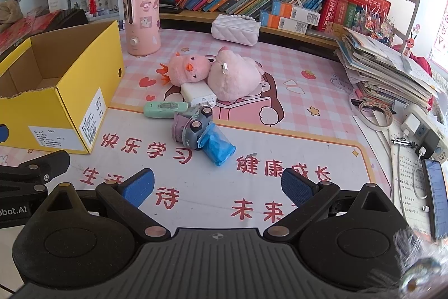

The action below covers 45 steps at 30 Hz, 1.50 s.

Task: Organize objects

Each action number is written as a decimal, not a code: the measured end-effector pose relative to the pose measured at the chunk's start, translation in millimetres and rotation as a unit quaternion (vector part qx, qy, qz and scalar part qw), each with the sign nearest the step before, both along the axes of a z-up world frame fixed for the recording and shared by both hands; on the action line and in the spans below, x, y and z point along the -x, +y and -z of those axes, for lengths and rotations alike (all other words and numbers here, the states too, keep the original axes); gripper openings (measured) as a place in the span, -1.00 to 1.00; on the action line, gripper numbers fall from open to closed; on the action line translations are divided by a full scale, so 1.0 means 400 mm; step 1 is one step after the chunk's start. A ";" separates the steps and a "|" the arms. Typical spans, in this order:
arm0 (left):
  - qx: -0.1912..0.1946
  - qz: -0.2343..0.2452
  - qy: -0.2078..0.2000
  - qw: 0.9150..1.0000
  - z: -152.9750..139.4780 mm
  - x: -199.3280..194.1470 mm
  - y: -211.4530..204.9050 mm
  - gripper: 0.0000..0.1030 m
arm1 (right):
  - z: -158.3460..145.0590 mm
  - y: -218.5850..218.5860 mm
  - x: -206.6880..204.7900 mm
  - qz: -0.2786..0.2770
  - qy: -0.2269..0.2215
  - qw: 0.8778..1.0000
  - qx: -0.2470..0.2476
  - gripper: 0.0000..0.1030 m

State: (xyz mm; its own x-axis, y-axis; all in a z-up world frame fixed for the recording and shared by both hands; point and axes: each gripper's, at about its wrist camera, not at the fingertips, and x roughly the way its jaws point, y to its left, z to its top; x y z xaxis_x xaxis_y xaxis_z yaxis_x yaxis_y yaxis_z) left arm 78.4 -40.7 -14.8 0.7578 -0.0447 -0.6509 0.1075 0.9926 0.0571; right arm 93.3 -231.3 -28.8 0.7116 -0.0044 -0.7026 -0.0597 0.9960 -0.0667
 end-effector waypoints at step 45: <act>-0.042 0.022 0.053 0.997 0.086 -0.161 -0.255 0.92 | 0.065 -0.187 -0.268 -0.112 0.046 0.992 -0.038 -0.47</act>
State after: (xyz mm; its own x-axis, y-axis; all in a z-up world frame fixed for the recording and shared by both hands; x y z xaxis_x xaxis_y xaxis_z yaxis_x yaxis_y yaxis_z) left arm 142.9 -142.8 -49.0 0.6828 -0.0187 -0.7304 0.1607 0.9790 0.1251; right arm 200.5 -306.1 -54.7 0.6211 0.2024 -0.7571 -0.2825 0.9590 0.0246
